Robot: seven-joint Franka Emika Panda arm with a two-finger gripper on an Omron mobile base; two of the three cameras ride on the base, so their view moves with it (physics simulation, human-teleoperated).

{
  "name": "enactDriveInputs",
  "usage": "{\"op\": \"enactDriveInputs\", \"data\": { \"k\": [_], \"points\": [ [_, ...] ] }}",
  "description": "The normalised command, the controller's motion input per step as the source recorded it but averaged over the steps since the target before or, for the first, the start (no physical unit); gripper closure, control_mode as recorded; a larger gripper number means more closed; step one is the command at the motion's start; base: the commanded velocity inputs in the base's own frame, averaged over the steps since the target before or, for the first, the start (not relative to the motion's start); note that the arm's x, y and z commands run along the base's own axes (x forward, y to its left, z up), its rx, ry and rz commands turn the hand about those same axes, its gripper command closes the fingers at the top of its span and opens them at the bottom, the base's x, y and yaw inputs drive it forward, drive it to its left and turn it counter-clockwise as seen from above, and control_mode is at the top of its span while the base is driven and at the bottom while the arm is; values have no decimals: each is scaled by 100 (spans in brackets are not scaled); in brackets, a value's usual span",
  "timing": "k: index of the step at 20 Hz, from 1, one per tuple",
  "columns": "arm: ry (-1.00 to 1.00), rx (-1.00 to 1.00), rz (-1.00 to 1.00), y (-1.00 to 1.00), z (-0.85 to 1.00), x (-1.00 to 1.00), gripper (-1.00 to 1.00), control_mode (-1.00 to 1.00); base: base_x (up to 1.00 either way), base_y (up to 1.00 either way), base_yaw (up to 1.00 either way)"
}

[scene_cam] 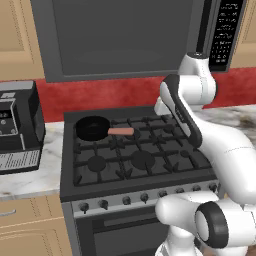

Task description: Turn off the rear left burner of the stove.

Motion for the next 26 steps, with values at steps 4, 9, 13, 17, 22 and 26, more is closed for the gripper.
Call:
{"op": "enactDriveInputs", "data": {
  "k": [4,9,13,17,22,26],
  "points": [
    [0,0,1,0,0,-20,-100,-100,0,0,0],
    [-1,-6,6,9,-2,-46,-100,-100,0,0,0],
    [-10,-14,13,46,-6,-63,-100,-100,0,0,0],
    [-19,-17,14,65,-17,-74,-100,-100,0,0,0],
    [-11,-16,11,56,-15,-60,-100,-100,0,0,0],
    [-12,-7,5,30,-10,-54,-100,-100,0,0,0]
  ]
}}
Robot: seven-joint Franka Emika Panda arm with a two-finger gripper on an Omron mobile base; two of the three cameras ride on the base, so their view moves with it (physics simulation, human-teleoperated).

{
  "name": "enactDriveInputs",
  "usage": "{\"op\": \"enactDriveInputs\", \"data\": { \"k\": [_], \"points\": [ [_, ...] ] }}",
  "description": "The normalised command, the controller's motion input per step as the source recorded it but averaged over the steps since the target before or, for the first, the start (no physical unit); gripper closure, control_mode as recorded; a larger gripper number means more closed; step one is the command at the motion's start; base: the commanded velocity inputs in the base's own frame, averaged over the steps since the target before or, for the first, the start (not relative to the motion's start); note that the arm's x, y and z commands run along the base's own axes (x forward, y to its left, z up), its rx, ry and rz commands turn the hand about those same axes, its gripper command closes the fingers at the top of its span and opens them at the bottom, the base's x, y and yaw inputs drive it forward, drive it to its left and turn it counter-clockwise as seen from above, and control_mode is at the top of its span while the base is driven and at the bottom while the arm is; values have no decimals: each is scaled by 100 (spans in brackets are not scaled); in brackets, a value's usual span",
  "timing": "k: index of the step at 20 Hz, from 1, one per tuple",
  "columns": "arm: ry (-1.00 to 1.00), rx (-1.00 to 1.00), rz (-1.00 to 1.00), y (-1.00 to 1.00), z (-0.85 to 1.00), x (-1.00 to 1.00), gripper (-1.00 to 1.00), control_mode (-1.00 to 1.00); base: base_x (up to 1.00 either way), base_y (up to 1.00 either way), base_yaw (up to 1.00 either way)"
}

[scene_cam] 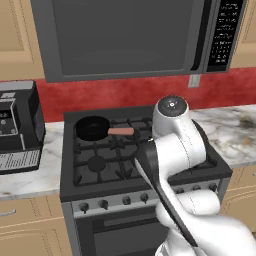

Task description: Turn off the rear left burner of the stove.

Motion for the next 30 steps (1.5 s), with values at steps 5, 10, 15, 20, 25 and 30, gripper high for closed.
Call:
{"op": "enactDriveInputs", "data": {
  "k": [5,10,15,20,25,30],
  "points": [
    [-9,-1,0,33,-13,-40,-100,-100,0,0,0],
    [-14,0,0,31,-14,-35,-100,-100,0,0,0],
    [-13,-1,0,48,-9,-22,-100,-100,0,0,0],
    [-10,0,0,32,-8,-42,-100,-100,0,0,0],
    [-6,1,0,15,-36,-28,-100,-100,0,0,0],
    [-12,6,1,1,-44,-9,-100,-100,0,0,0]
  ]
}}
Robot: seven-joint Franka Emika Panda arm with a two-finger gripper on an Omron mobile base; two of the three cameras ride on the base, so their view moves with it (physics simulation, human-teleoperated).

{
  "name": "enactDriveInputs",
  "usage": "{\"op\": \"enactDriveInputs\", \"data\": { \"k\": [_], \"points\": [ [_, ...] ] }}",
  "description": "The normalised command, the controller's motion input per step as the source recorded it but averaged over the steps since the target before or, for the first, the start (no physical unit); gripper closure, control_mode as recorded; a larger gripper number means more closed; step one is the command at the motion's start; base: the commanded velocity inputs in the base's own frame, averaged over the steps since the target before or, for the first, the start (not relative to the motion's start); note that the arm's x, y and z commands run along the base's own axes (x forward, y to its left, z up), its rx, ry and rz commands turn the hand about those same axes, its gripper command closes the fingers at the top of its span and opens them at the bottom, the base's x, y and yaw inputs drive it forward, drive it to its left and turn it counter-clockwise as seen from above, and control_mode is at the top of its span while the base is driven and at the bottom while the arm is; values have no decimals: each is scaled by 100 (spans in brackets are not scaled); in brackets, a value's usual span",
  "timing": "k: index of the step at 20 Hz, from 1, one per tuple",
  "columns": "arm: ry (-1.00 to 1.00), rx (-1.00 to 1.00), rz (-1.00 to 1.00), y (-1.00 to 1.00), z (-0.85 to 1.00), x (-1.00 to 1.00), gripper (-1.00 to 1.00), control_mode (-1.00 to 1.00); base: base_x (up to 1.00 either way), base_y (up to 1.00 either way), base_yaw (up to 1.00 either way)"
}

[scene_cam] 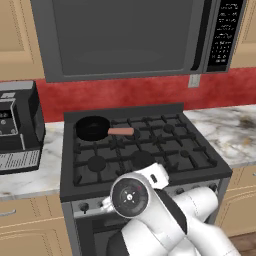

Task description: Turn off the rear left burner of the stove.

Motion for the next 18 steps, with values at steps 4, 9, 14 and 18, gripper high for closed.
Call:
{"op": "enactDriveInputs", "data": {
  "k": [4,9,14,18],
  "points": [
    [-21,0,10,0,-46,0,-100,-100,0,0,0],
    [-26,0,11,0,-60,0,-100,-100,0,0,0],
    [-33,0,10,0,-68,0,-100,-100,0,0,0],
    [-33,0,8,-1,-62,0,-100,-100,0,0,0]
  ]
}}
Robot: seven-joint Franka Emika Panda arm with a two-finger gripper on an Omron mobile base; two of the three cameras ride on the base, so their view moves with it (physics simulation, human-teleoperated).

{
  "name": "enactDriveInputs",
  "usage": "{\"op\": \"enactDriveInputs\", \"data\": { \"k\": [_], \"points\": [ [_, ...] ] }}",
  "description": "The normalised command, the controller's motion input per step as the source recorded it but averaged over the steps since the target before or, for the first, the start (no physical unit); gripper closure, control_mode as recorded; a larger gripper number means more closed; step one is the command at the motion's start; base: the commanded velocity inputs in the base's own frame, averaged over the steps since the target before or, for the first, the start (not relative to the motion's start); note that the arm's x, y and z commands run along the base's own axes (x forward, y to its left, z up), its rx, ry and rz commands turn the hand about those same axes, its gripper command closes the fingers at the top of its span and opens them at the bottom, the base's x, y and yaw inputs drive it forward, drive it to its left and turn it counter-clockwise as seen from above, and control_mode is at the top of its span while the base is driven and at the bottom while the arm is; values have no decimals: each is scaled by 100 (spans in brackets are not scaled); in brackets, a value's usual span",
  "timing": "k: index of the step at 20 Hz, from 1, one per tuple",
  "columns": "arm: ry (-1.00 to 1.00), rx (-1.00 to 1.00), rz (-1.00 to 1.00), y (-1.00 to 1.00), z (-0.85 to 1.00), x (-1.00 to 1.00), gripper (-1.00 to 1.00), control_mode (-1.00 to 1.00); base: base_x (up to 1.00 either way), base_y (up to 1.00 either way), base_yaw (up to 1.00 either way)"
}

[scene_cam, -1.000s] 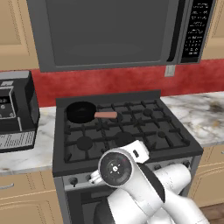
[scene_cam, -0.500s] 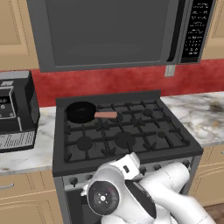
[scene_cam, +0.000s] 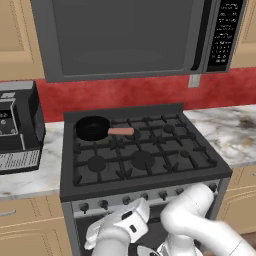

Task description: Turn off the rear left burner of the stove.

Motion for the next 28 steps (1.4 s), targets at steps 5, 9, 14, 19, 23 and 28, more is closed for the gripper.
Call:
{"op": "enactDriveInputs", "data": {
  "k": [5,9,14,19,23,28],
  "points": [
    [-23,3,5,-3,-53,13,-100,-100,0,0,0],
    [-10,8,5,-5,-34,16,-100,-100,0,0,0],
    [-11,9,4,0,-32,20,-100,-100,0,0,0],
    [-12,2,8,1,-33,7,-100,-100,0,0,0],
    [-1,0,0,-1,-25,34,-100,-100,0,0,0],
    [0,0,0,0,-21,40,-100,-100,0,0,0]
  ]
}}
